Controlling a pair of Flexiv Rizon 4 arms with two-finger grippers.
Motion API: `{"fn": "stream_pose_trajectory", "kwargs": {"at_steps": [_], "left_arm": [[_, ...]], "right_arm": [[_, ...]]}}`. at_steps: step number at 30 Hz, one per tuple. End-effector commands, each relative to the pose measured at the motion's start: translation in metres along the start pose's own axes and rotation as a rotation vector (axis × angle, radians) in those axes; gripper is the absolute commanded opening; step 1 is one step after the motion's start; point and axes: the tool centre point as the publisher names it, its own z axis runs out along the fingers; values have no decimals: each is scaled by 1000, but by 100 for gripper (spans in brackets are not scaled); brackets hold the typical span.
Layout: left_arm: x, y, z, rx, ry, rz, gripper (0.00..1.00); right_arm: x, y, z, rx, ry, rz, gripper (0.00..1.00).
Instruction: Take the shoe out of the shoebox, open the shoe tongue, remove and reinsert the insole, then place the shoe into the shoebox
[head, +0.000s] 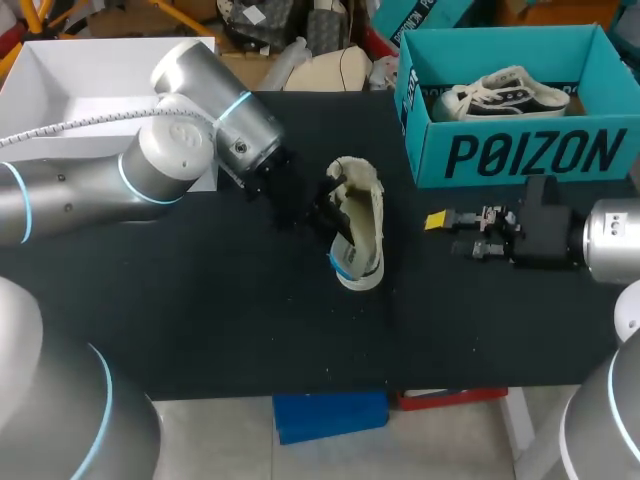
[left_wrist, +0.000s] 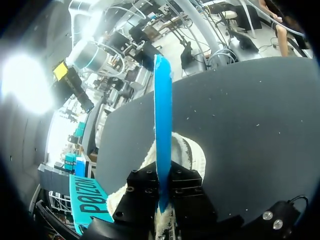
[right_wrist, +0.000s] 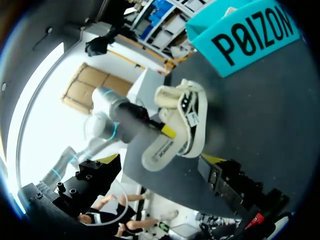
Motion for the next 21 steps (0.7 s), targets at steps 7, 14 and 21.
{"fn": "stream_pose_trajectory", "kwargs": {"at_steps": [7,14,21], "left_arm": [[-7,-16,-3,-25,10,7,77],[-6,-38,-9,-25,24,7,75],[-13,-62,-7,-15,28,17,58]], "right_arm": [[1,1,1,2,-3,1,100],[1,1,1,2,-3,1,100],[1,1,1,2,-3,1,100]]}}
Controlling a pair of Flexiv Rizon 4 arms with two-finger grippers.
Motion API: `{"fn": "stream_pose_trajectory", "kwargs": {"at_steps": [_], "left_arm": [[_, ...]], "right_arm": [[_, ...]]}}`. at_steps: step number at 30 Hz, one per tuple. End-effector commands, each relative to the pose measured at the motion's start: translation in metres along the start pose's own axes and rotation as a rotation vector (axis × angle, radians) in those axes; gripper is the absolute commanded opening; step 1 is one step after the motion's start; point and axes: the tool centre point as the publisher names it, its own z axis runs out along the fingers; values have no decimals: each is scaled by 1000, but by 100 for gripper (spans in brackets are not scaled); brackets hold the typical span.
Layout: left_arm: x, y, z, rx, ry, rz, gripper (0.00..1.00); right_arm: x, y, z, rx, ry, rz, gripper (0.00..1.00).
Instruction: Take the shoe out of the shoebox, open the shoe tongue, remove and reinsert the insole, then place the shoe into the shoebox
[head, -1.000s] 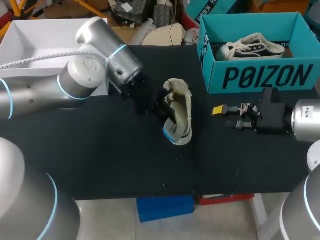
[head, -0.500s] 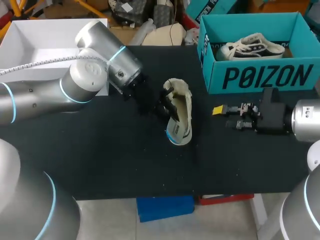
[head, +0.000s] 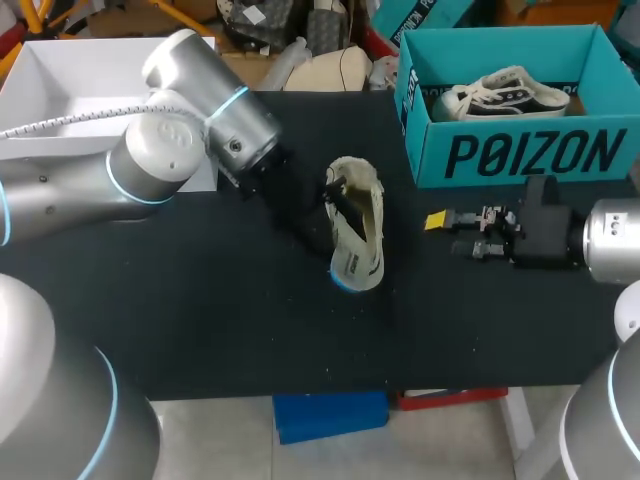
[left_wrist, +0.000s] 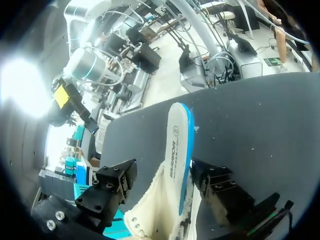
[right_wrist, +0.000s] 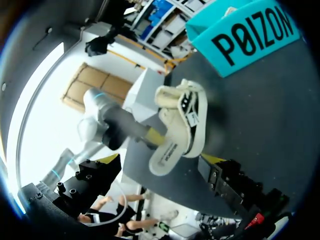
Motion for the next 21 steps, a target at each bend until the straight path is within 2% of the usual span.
{"fn": "stream_pose_trajectory", "kwargs": {"at_steps": [1,2,6,9,11,14,21], "left_arm": [[-3,-19,-1,-25,8,2,54],[-3,-22,-1,-24,14,2,49],[1,-28,1,-26,44,-7,42],[6,-31,3,-23,69,-22,28],[8,-31,5,-10,77,-34,22],[11,-32,9,8,86,-44,0],[12,-26,10,16,89,-57,0]], "right_arm": [[1,1,1,2,-3,1,100],[1,1,1,2,-3,1,100],[1,1,1,2,-3,1,100],[1,1,1,2,-3,1,100],[1,1,1,2,-3,1,100],[1,1,1,2,-3,1,100],[1,1,1,2,-3,1,100]]}}
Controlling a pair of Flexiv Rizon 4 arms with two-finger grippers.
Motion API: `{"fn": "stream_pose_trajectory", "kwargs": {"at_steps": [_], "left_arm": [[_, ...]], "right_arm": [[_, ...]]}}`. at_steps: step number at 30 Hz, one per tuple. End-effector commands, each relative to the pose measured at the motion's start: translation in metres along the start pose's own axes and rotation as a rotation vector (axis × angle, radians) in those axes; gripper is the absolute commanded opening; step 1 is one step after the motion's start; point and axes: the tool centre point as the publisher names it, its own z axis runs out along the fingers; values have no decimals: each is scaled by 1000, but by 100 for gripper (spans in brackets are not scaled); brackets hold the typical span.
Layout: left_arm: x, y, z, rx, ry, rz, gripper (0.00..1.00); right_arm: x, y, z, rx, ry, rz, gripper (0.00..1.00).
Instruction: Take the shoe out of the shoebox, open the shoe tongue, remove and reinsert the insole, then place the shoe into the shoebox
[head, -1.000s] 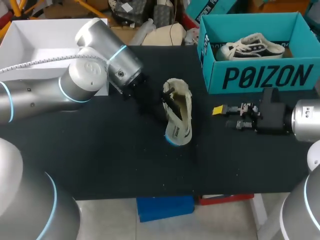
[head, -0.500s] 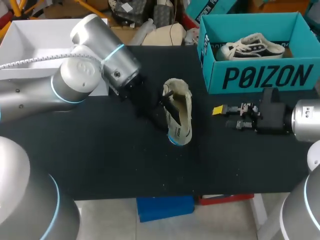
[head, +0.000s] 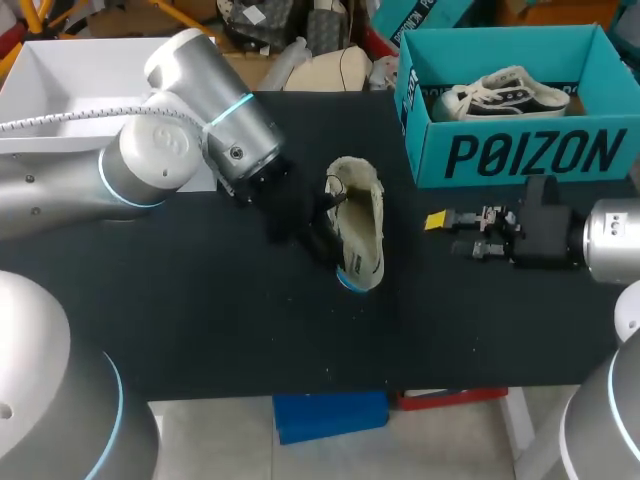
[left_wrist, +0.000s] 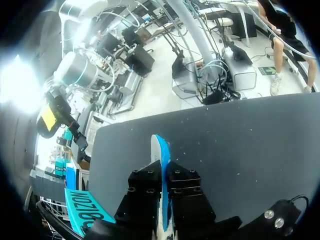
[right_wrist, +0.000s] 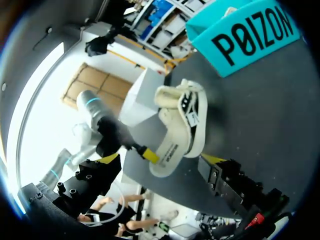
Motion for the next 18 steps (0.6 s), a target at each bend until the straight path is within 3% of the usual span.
{"fn": "stream_pose_trajectory", "kwargs": {"at_steps": [1,18], "left_arm": [[-2,9,1,1,3,-3,0],[-4,56,-6,-75,-12,-8,0]], "right_arm": [[1,1,1,2,-3,1,100],[1,1,1,2,-3,1,100]]}}
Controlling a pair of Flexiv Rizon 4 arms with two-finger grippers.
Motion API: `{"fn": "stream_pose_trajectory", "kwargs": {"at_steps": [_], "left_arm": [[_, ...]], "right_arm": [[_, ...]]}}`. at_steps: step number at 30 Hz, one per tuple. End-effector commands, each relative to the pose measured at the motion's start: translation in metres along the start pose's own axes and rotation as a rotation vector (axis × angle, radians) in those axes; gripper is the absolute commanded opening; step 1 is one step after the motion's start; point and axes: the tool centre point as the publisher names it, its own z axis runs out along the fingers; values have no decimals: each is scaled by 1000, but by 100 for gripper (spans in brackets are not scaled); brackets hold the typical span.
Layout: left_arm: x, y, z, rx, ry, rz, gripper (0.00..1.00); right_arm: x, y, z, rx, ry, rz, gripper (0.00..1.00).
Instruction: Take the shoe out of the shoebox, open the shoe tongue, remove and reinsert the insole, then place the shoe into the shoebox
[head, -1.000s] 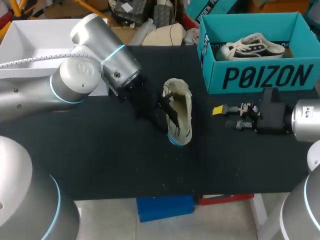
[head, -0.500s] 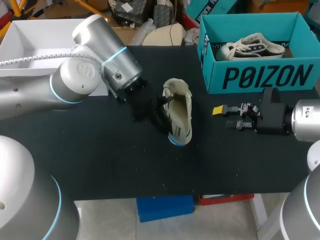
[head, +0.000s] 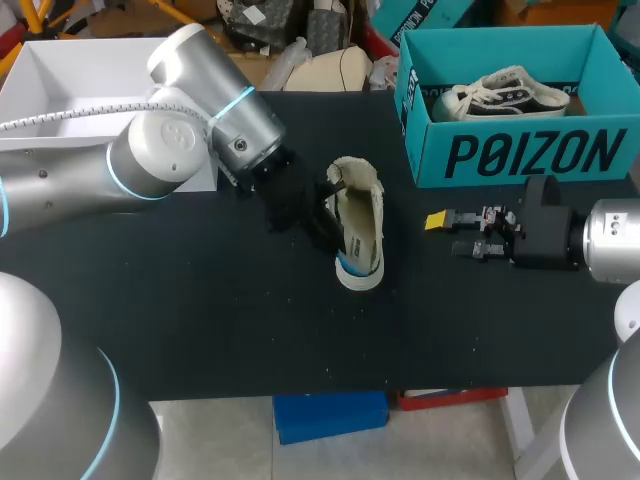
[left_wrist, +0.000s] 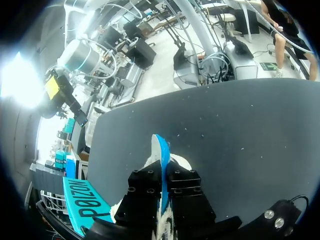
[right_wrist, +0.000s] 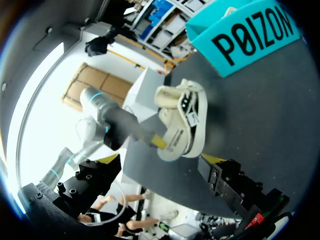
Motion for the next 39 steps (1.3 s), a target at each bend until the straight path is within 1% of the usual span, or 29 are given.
{"fn": "stream_pose_trajectory", "kwargs": {"at_steps": [1,9,16,19,24,28,35,37,39], "left_arm": [[-3,13,4,-19,-5,-1,0],[-6,28,3,-89,-3,-25,0],[-6,31,3,-107,25,-32,0],[-6,31,6,-106,61,-34,0],[0,31,15,-100,166,-37,0],[1,31,23,-93,202,-37,0],[8,31,33,-76,302,-57,0],[10,30,34,-74,328,-67,4],[13,30,33,-73,344,-76,13]], "right_arm": [[1,1,1,2,-3,1,100],[1,1,1,2,-3,1,100],[1,1,1,2,-3,1,100],[1,1,1,2,-3,1,100],[1,1,1,2,-3,1,100],[1,1,1,2,-3,1,100],[1,1,1,2,-3,1,100],[1,1,1,2,-3,1,100],[1,1,1,2,-3,1,100]]}}
